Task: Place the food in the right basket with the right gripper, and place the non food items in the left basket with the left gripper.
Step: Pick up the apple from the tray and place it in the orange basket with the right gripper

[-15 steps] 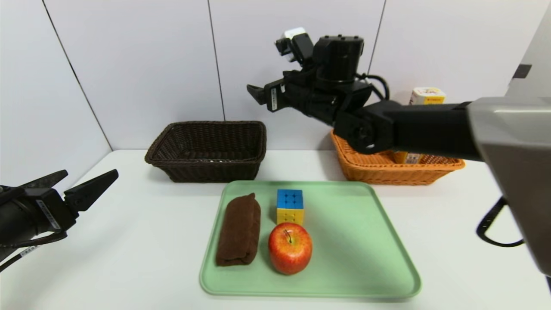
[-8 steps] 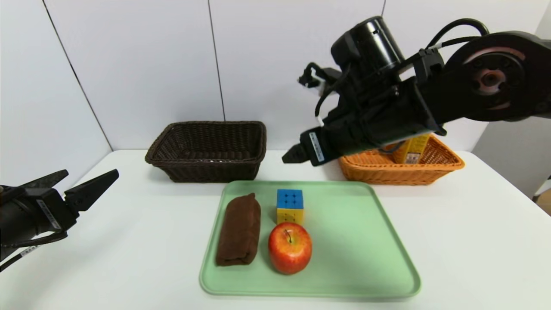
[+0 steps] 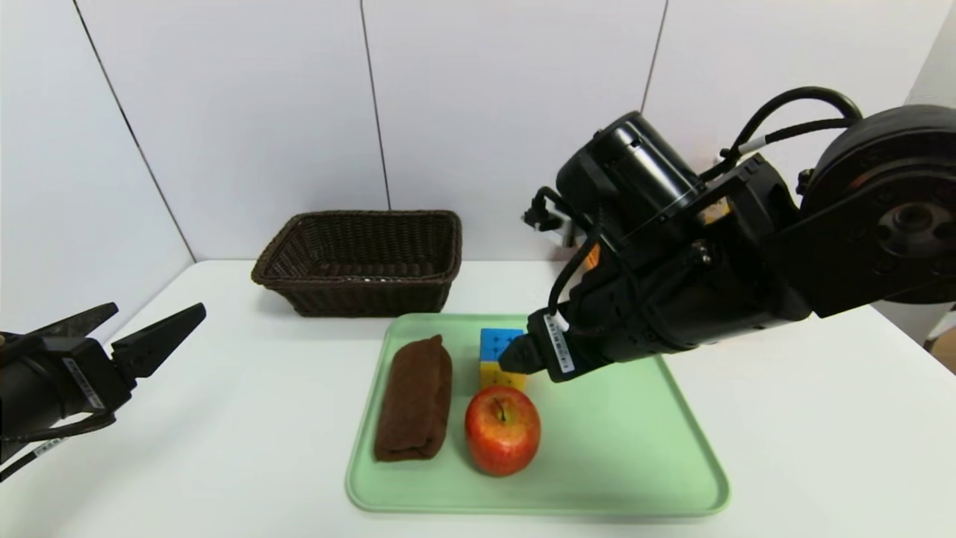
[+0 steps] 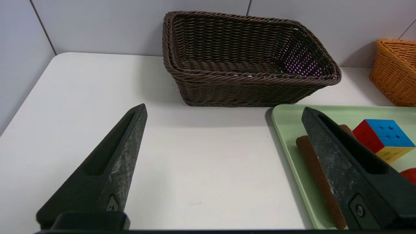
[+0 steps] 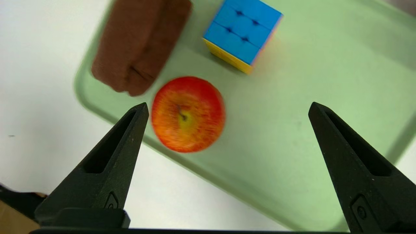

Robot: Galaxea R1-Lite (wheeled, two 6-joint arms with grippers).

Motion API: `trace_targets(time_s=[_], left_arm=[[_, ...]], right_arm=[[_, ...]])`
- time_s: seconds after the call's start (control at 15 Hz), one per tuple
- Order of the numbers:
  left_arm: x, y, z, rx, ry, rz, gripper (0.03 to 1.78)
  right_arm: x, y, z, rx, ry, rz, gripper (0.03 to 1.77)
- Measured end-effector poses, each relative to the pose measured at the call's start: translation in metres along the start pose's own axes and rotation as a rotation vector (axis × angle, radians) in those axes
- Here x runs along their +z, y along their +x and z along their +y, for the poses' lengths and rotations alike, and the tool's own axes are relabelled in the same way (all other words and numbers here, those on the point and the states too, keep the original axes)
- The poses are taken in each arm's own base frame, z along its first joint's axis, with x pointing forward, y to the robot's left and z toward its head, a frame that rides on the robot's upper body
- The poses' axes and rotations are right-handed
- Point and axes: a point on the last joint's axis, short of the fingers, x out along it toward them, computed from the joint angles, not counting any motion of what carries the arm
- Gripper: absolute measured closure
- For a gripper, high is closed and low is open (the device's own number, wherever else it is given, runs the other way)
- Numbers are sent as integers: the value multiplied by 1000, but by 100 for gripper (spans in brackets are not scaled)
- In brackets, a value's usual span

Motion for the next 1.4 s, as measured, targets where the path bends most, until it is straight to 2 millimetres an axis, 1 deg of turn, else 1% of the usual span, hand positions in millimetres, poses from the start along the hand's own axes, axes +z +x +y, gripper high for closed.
trace_targets(time_s=[0.2, 0.47, 0.6, 0.87, 1.07, 1.4], left_arm=[[-2, -1, 0, -1, 2, 7, 12], [-4, -1, 0, 1, 41, 16, 12], [-7, -2, 1, 3, 44, 24, 12], [-9, -3, 1, 4, 43, 29, 12], [-10, -4, 1, 5, 43, 30, 12], [-9, -4, 1, 4, 42, 27, 12]], right_arm=[[-13, 10, 7, -94, 31, 24, 11], [-26, 11, 24, -77, 98, 47, 11], [-28, 11, 32, -59, 121, 46, 10], [-30, 14, 38, -50, 114, 54, 10], [-33, 23, 40, -60, 106, 79, 10], [-35, 43, 44, -63, 98, 112, 10]])
